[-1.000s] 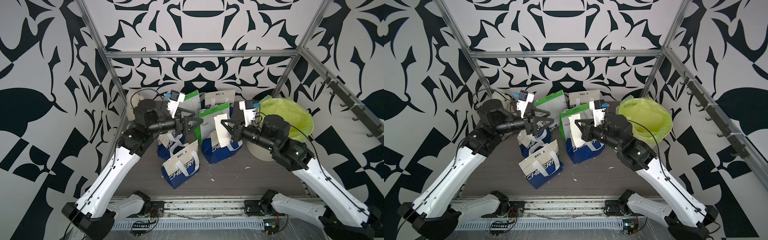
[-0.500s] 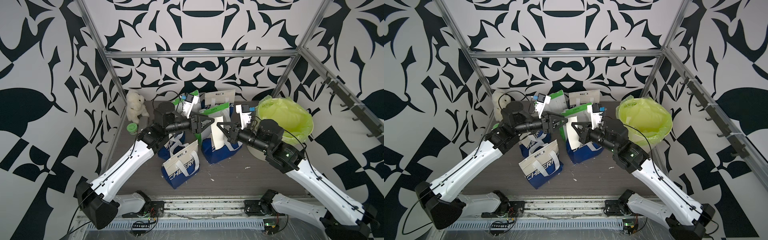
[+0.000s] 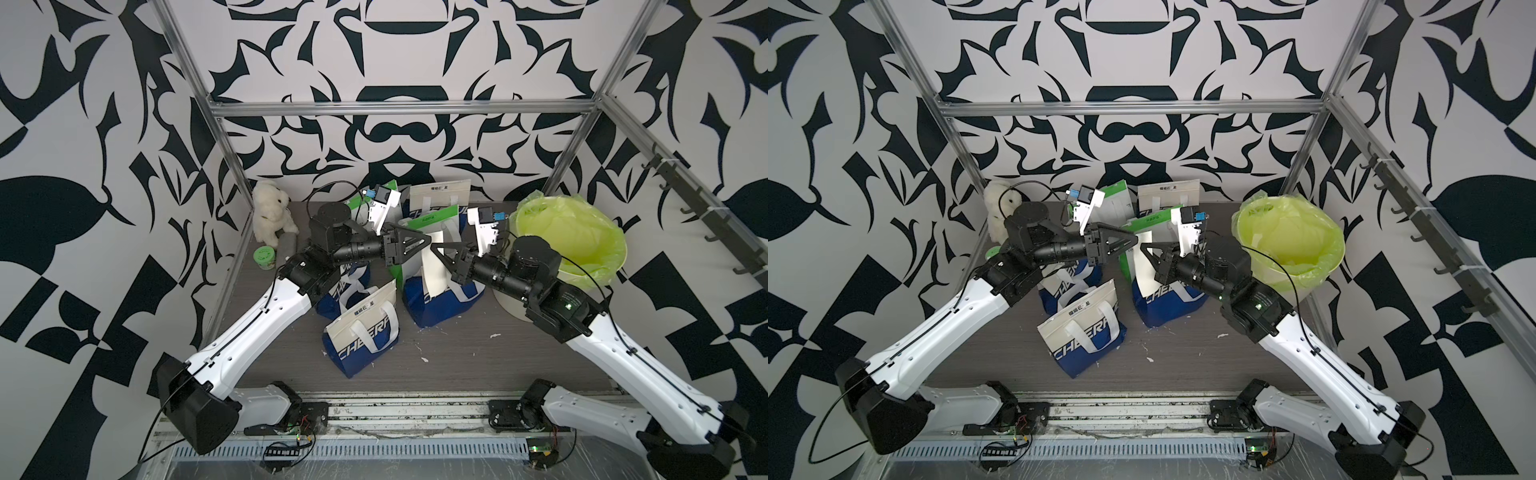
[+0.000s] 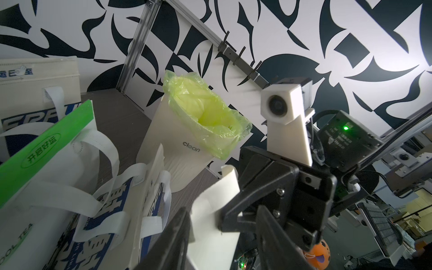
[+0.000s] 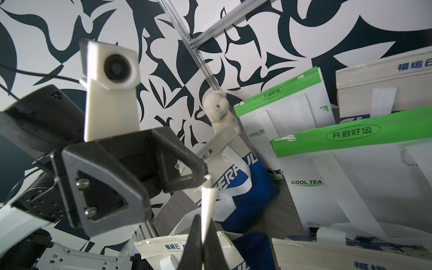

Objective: Shred takeout receipts and throw away
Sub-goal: Shred the takeout receipt.

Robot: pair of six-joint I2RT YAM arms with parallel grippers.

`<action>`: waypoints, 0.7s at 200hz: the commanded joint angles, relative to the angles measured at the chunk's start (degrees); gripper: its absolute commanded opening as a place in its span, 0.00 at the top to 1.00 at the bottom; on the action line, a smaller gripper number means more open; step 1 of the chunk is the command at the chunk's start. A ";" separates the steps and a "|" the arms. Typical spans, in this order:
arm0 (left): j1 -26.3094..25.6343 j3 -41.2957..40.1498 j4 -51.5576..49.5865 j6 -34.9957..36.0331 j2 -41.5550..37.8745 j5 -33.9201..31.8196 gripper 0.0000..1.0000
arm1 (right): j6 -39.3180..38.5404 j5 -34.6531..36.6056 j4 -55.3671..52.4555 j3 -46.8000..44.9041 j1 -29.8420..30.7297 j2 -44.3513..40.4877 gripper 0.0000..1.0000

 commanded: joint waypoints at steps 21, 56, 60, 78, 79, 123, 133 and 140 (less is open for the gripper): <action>-0.19 1.58 -0.17 -2.22 2.86 2.98 0.58 | -0.34 0.32 3.13 3.18 0.09 -0.12 1.00; -0.19 1.10 0.48 -3.07 2.70 2.07 0.47 | -0.39 -0.05 2.81 3.65 0.08 -0.30 1.00; -0.19 0.93 0.59 -3.07 2.57 1.99 0.44 | -0.45 -0.04 2.60 3.74 0.09 -0.38 1.00; -0.19 -0.14 2.18 -3.48 1.79 1.49 0.41 | -0.69 -0.11 2.21 3.75 0.09 -0.73 1.00; -0.19 -0.20 2.27 -3.54 1.73 1.51 0.40 | -0.69 -0.12 2.22 3.74 0.09 -0.73 1.00; -0.19 -0.96 6.83 -6.92 1.95 5.11 0.55 | -0.78 -0.21 1.80 3.98 0.09 -0.65 1.00; -0.19 -0.73 7.55 -7.66 2.29 5.89 0.62 | -0.85 -0.21 1.65 4.15 0.09 -0.52 1.00; -0.15 -0.54 7.77 -7.98 2.47 6.45 0.67 | -0.86 -0.13 1.61 4.24 0.09 -0.45 1.00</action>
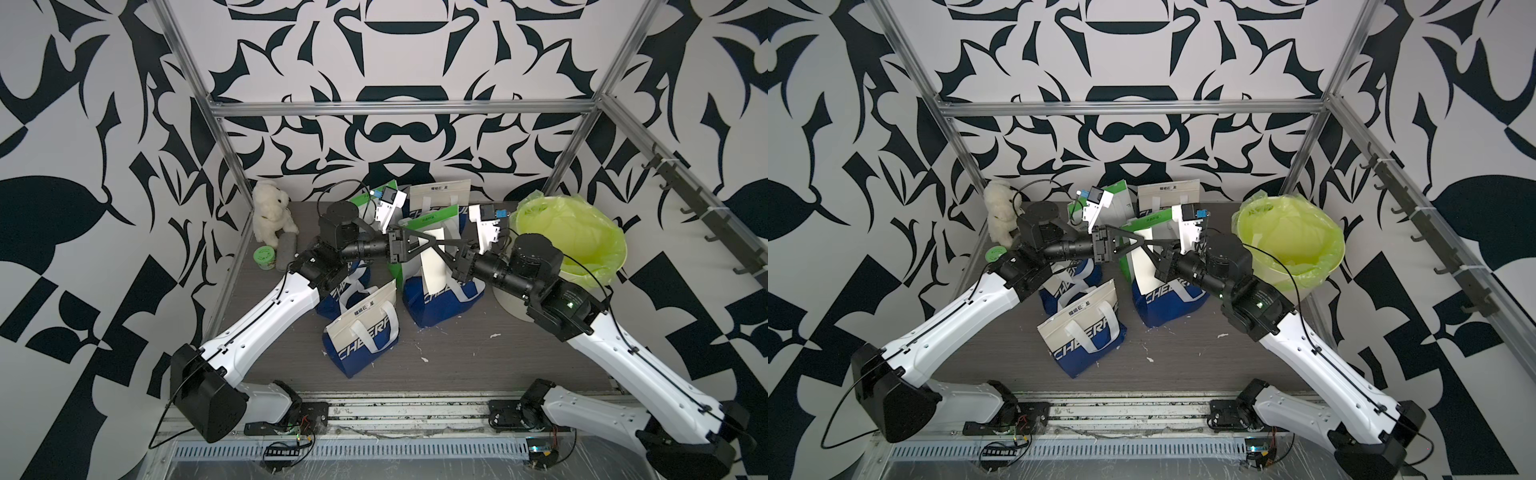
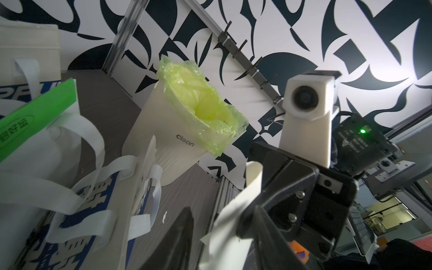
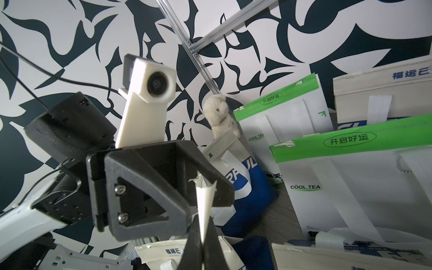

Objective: Shred takeout receipts and throw away
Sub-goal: Shred the takeout receipt.

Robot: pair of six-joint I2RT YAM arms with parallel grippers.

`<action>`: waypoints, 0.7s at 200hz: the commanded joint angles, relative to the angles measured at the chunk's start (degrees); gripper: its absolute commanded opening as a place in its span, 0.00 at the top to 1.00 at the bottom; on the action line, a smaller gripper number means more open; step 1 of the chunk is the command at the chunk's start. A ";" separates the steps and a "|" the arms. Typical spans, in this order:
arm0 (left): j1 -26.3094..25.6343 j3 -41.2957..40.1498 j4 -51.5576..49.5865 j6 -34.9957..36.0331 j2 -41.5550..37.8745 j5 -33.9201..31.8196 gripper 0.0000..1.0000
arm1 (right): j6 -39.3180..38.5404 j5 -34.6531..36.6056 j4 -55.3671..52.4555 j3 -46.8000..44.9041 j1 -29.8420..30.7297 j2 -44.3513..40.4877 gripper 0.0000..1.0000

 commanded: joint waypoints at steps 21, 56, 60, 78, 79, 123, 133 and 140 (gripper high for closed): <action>-0.19 0.37 3.60 -2.20 0.08 4.56 0.78 | -0.71 -0.25 1.67 3.28 0.16 -0.65 1.00; -0.19 0.72 3.04 -3.01 0.58 6.28 0.83 | -0.77 0.32 1.24 3.49 0.17 -0.65 1.00; -0.19 0.77 2.85 -3.03 0.66 6.32 0.84 | -0.83 0.38 1.19 3.59 0.16 -0.65 1.00; -0.19 1.07 1.83 -3.01 0.84 6.59 0.95 | -1.09 0.79 0.35 3.98 0.16 -0.48 1.00; -0.19 1.08 1.75 -3.01 0.84 6.57 0.96 | -1.10 0.82 0.28 4.01 0.11 -0.43 1.00; -0.19 3.43 -5.90 1.69 0.48 6.13 1.00 | -4.48 1.90 -5.73 6.25 0.16 -0.39 0.46; -0.19 4.56 -9.62 3.75 0.47 5.78 1.00 | -5.29 1.84 -7.48 7.05 0.16 -0.47 0.41; -0.15 5.29 -11.94 5.23 0.67 5.72 1.00 | -5.71 1.81 -8.45 7.45 0.16 -0.60 0.38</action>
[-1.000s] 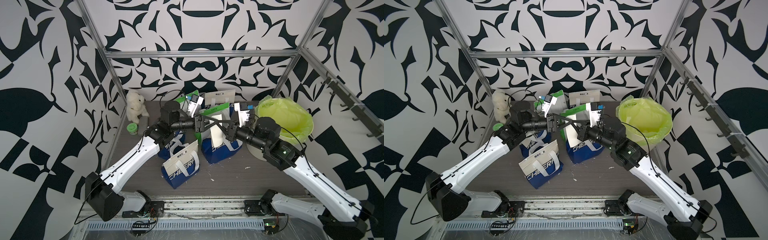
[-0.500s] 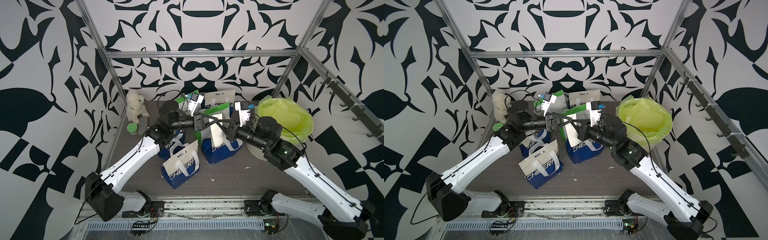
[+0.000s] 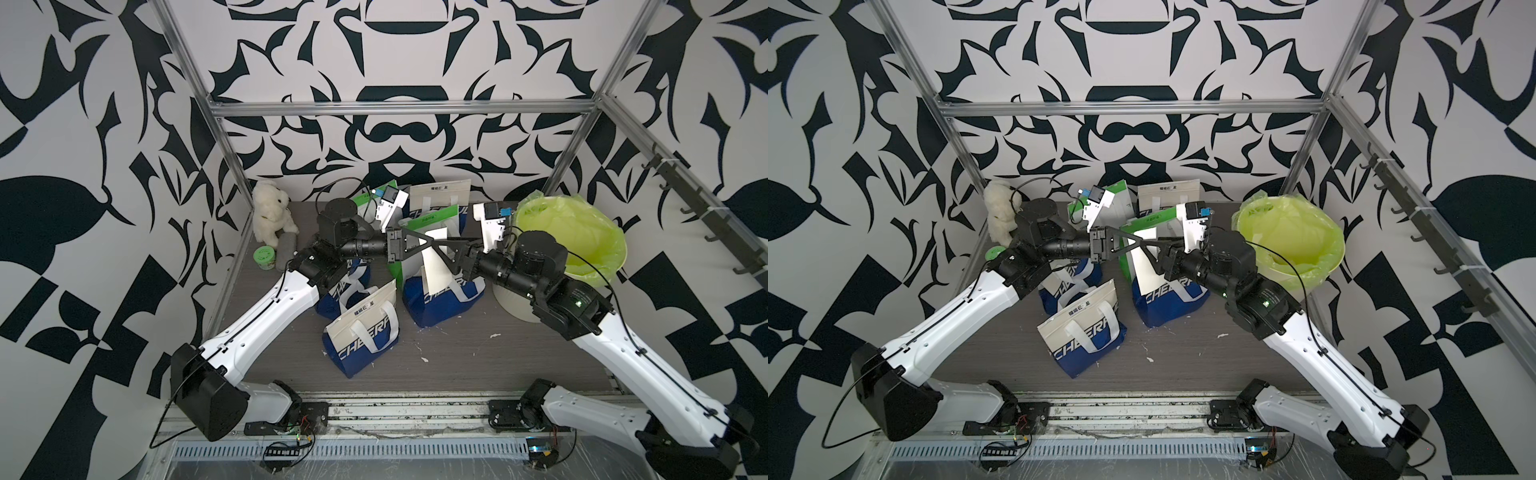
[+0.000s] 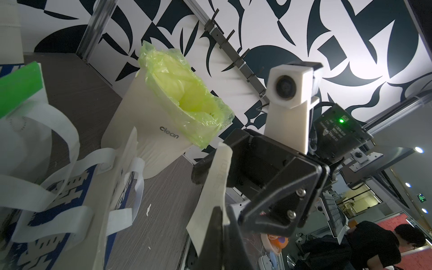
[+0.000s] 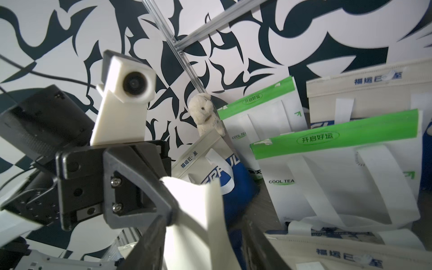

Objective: Shred takeout receipts and throw away
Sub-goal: Shred the takeout receipt.

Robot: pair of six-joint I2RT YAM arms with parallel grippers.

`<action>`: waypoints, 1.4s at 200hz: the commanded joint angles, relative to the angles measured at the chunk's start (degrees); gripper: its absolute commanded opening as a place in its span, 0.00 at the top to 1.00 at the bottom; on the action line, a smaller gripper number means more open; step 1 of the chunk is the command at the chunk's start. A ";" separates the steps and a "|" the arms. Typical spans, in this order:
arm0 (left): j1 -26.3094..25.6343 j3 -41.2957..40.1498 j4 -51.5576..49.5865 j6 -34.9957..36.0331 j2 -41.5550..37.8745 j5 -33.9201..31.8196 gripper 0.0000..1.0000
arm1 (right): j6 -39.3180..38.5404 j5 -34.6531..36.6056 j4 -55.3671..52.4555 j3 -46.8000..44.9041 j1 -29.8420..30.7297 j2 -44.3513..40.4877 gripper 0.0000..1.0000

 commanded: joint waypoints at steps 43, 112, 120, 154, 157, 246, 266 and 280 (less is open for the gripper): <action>-0.43 6.11 -17.02 9.87 0.23 3.60 1.00 | -8.05 -2.57 -7.18 6.67 -0.75 -1.99 0.19; -0.25 8.58 -20.70 11.13 -2.29 13.08 1.00 | 6.96 -52.79 14.81 2.51 -24.62 3.31 0.17; -0.25 8.45 -20.45 10.91 -2.51 13.19 1.00 | 11.77 -55.97 21.52 1.17 -25.17 4.74 0.19; -0.25 7.90 -19.18 9.67 -2.61 12.84 1.00 | 17.72 -60.93 26.91 1.75 -23.26 9.79 0.24; -0.25 7.82 -18.98 9.58 -2.61 12.91 1.00 | 17.77 -61.15 27.34 1.60 -22.97 9.84 0.24; 0.78 8.03 -22.07 11.13 -1.92 7.95 1.00 | 17.50 -60.53 26.83 -0.70 -18.19 8.97 0.57; 1.06 7.82 -23.07 11.76 -2.47 6.64 1.00 | 15.94 -60.04 24.18 -0.61 -18.15 8.39 0.63; 1.09 7.59 -23.13 11.82 -2.70 6.04 1.00 | 14.97 -59.58 22.28 -0.60 -18.15 8.04 0.71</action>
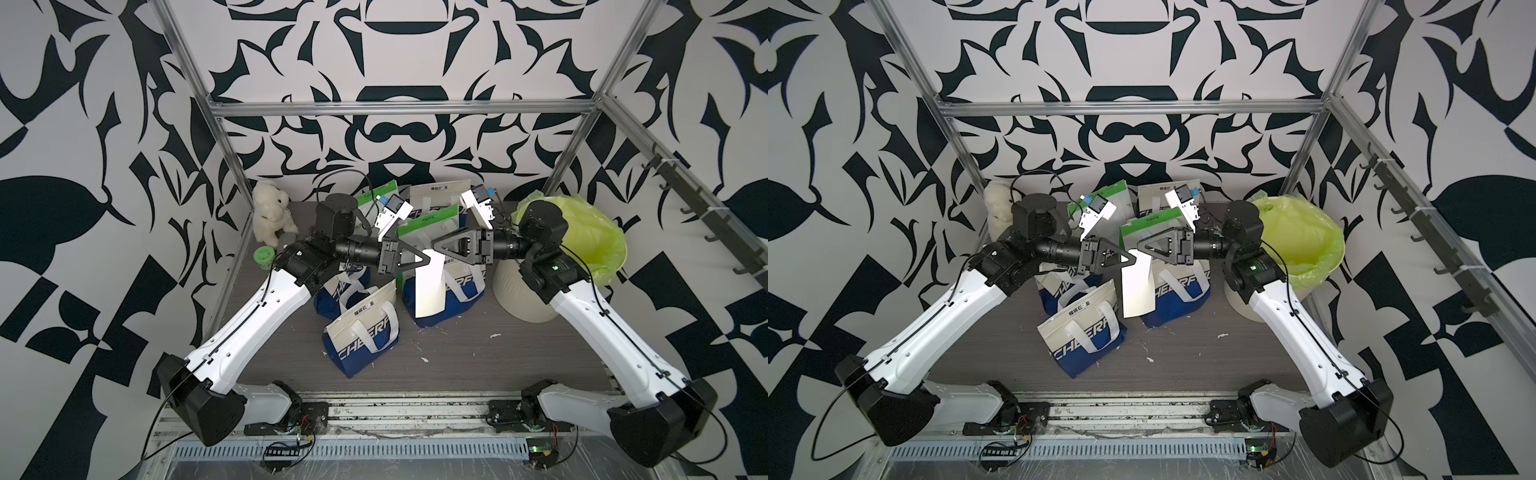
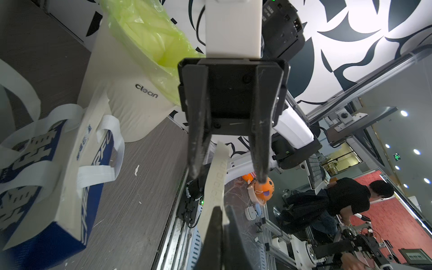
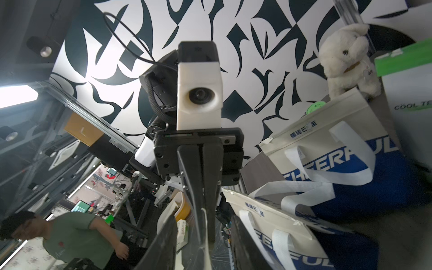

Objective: Shred takeout receipts and throw away
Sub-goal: Shred the takeout receipt.

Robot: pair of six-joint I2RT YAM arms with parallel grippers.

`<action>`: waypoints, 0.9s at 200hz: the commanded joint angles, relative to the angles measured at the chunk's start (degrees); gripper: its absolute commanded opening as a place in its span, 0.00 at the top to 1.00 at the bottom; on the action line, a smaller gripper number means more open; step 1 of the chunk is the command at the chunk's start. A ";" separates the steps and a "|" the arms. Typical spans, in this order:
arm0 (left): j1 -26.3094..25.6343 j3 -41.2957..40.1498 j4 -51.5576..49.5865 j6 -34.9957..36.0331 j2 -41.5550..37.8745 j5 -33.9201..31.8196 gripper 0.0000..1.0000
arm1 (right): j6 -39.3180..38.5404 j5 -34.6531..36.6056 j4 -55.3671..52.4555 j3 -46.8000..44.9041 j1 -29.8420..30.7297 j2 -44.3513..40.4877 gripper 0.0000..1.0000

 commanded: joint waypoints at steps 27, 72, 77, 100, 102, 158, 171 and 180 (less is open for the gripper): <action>0.41 0.44 -1.46 1.61 -1.48 -2.69 1.00 | -3.06 0.16 -3.45 0.33 0.01 -2.15 0.80; 0.50 0.53 -1.05 1.50 -1.63 -2.96 1.00 | -5.92 1.07 -8.46 0.90 0.12 -2.03 0.79; 0.50 0.44 -1.02 1.48 -1.67 -3.06 1.00 | -6.21 1.29 -8.90 1.00 0.14 -2.04 0.80; 0.50 0.35 -1.22 1.43 -1.76 -3.47 1.00 | -6.81 2.07 -10.42 1.66 0.22 -1.87 1.00; 0.50 0.35 -1.24 1.43 -1.83 -3.57 1.00 | -6.95 2.16 -10.63 1.74 0.21 -1.84 1.00; 0.50 -1.58 3.04 -0.03 -4.59 -7.39 0.73 | -8.57 4.92 -13.14 1.89 0.21 -2.25 1.00; 0.54 -2.47 5.22 -1.17 -5.00 -7.43 0.73 | -8.71 5.09 -13.31 1.90 0.21 -2.47 1.00; 0.50 -2.87 6.28 -1.84 -5.06 -7.38 0.73 | -8.70 5.19 -13.36 1.89 0.22 -2.57 1.00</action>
